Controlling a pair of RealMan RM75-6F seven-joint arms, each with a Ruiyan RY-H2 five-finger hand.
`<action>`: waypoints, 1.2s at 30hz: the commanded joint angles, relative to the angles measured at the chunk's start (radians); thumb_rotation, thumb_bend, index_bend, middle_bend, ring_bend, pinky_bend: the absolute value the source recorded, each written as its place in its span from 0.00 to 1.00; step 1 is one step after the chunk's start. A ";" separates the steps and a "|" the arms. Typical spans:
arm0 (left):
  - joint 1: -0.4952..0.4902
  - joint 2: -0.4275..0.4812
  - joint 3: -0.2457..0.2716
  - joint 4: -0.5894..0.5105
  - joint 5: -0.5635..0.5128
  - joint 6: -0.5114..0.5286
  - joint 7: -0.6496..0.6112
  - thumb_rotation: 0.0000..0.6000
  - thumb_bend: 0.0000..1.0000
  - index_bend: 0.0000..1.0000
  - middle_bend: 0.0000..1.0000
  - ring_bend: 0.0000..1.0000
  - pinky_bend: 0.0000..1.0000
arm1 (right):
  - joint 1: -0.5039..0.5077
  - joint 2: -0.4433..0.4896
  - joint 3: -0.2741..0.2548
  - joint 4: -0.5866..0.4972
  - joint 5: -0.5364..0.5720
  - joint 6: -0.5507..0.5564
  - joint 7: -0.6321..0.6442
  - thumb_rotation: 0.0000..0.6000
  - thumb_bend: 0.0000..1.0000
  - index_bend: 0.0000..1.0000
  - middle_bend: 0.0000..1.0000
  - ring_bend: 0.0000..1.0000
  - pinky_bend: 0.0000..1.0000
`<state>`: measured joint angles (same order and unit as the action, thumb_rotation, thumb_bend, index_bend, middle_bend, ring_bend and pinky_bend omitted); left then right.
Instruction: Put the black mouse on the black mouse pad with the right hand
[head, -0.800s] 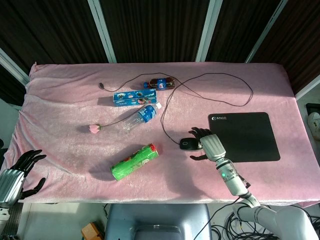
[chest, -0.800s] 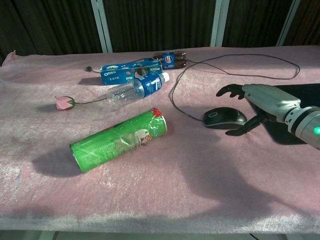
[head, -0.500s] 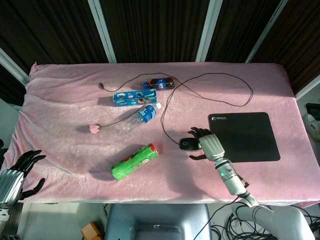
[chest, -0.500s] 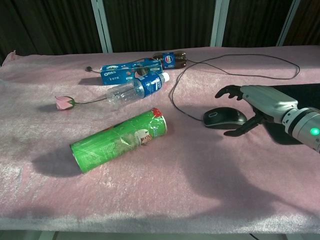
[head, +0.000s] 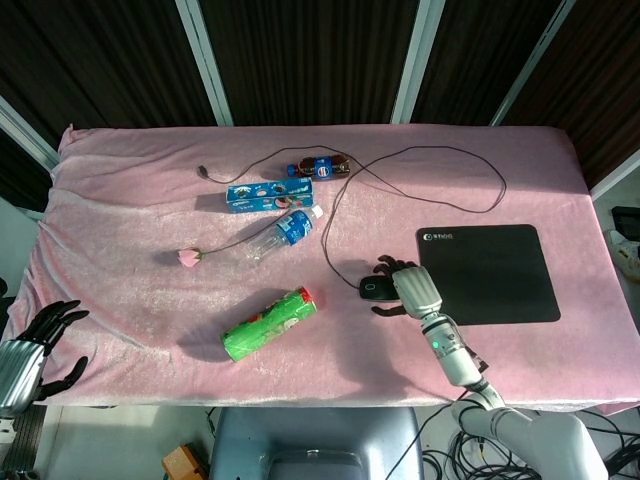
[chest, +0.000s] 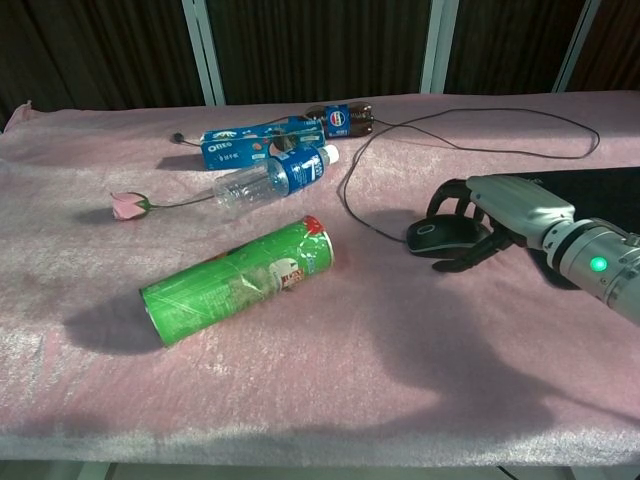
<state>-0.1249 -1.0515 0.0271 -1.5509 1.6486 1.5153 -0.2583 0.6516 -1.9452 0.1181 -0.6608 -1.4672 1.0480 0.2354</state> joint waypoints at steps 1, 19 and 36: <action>0.000 0.001 -0.001 0.001 -0.001 0.001 -0.003 1.00 0.35 0.22 0.13 0.10 0.43 | 0.007 -0.036 0.009 0.043 0.000 0.022 0.000 1.00 0.20 0.56 0.40 0.48 0.61; 0.002 0.003 -0.001 0.005 0.000 0.007 -0.016 1.00 0.35 0.22 0.13 0.10 0.43 | -0.013 -0.121 0.024 0.210 -0.018 0.204 0.013 1.00 0.36 0.88 0.63 0.74 0.86; 0.003 0.003 0.002 -0.001 0.000 0.001 -0.005 1.00 0.35 0.22 0.13 0.10 0.43 | -0.180 0.112 0.003 0.108 0.025 0.243 -0.005 1.00 0.37 0.89 0.63 0.74 0.86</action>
<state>-0.1221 -1.0487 0.0286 -1.5521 1.6483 1.5170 -0.2631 0.4894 -1.8490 0.1192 -0.5546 -1.4601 1.3195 0.2264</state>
